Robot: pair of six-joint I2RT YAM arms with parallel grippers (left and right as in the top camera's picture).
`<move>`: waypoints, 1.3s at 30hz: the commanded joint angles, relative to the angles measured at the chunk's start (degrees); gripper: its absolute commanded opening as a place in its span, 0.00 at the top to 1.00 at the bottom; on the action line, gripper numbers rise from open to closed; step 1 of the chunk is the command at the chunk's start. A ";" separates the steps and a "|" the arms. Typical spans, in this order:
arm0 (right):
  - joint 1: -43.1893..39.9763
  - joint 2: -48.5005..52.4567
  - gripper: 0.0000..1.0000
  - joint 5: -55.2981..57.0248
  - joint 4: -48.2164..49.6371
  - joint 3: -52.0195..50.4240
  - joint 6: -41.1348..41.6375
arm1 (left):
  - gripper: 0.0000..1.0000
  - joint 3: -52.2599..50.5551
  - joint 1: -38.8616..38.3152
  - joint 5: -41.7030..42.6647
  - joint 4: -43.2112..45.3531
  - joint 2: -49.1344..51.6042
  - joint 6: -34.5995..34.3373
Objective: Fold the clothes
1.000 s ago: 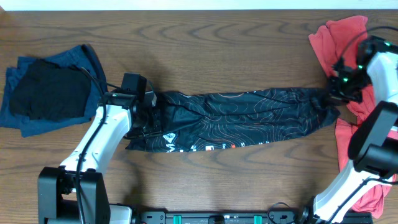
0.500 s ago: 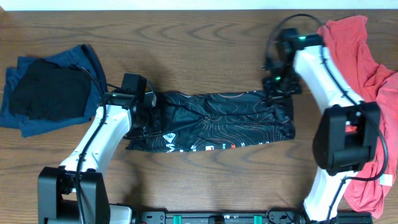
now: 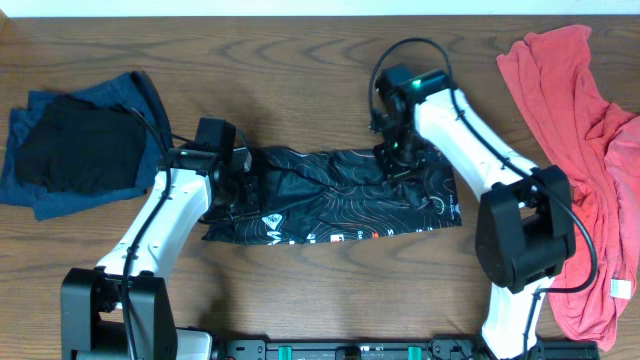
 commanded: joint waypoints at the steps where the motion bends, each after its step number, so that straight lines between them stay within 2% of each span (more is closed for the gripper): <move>1: 2.08 0.48 0.95 0.31 1.33 -2.19 1.55 | 0.61 -0.46 0.11 0.52 -0.24 -1.07 0.15; 12: 5.11 0.48 0.93 0.31 5.79 -5.42 1.53 | 0.61 -0.46 0.11 0.52 -0.20 -1.07 0.37; 16: 5.68 0.48 0.81 0.31 6.97 -5.42 1.53 | 0.60 -0.46 0.11 0.52 -0.20 -1.05 0.37; 24: 6.27 0.48 0.77 -0.15 7.02 -5.40 1.33 | 0.61 -0.46 0.11 0.50 0.11 -1.05 0.37; 27: 5.79 0.33 0.78 4.37 6.93 -5.33 7.30 | 0.60 -0.46 0.11 0.50 0.24 -1.05 0.37; 31: 4.39 -1.27 0.74 14.78 6.10 -5.29 16.72 | 0.61 -0.46 0.11 0.50 0.22 -1.05 0.37; 39: -0.92 -3.23 0.67 14.32 9.62 -5.42 18.84 | 0.60 -0.46 0.11 0.50 0.22 -1.05 0.35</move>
